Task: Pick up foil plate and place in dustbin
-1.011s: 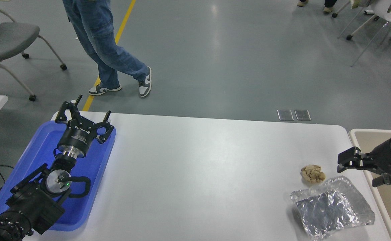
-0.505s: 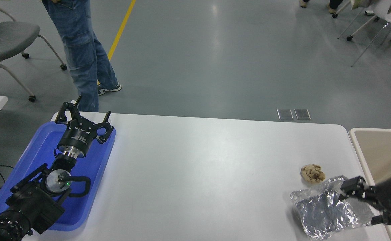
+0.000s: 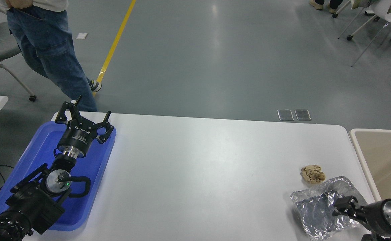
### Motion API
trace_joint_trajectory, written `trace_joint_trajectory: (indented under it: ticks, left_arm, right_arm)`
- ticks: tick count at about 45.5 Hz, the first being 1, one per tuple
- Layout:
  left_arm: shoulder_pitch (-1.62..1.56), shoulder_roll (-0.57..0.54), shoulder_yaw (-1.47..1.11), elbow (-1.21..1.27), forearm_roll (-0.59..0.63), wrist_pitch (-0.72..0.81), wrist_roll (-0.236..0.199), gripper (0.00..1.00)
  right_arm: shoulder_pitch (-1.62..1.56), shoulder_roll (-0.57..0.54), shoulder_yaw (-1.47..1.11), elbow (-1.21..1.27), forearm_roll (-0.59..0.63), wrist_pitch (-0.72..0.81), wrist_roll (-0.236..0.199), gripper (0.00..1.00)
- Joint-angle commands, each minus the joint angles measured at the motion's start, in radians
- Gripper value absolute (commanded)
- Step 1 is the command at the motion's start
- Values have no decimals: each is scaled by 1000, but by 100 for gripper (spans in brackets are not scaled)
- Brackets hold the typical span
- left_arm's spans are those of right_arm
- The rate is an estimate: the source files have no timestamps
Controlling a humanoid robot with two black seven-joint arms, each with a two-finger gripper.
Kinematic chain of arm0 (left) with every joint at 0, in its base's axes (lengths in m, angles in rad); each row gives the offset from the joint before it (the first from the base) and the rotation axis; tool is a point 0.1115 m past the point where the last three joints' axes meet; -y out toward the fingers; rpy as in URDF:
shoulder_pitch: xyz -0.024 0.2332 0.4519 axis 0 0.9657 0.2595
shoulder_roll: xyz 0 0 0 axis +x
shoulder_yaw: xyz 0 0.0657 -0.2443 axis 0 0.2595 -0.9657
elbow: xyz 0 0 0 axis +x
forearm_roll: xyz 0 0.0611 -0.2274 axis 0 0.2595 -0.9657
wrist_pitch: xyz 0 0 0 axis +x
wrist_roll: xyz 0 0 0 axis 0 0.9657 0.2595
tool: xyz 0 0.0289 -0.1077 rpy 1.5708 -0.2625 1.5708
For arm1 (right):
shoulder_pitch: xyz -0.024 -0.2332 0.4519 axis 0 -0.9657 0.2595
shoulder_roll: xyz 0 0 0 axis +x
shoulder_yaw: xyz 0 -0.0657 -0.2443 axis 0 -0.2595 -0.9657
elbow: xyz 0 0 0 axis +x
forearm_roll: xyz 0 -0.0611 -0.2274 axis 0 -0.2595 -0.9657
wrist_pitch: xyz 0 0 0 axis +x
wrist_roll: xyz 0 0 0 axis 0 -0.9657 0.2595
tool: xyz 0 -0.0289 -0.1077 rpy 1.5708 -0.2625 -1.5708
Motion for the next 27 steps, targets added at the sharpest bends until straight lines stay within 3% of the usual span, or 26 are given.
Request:
trace_joint_trajectory:
  ticks: [1, 13, 15, 19, 24, 27]
  left_arm:
    - [0, 0, -1, 0, 0, 1, 0, 100]
    - [0, 0, 1, 0, 0, 0, 0, 100]
    - [0, 0, 1, 0, 0, 0, 0, 100]
    - [0, 0, -1, 0, 0, 0, 0, 100]
    - [0, 0, 1, 0, 0, 0, 0, 100]
    - [0, 0, 1, 0, 0, 0, 0, 100]
  right_arm:
    - [-92, 0, 73, -12, 2, -112, 0, 99]
    - [-187, 4, 154, -39, -3, -203, 3, 96]
    - [-189, 4, 153, -43, -20, -209, 6, 85]
    - [-190, 7, 153, -46, -26, -215, 9, 75]
    - [-189, 15, 150, -46, -64, -246, 9, 47]
    - [-189, 23, 143, -46, -109, -271, 11, 39]
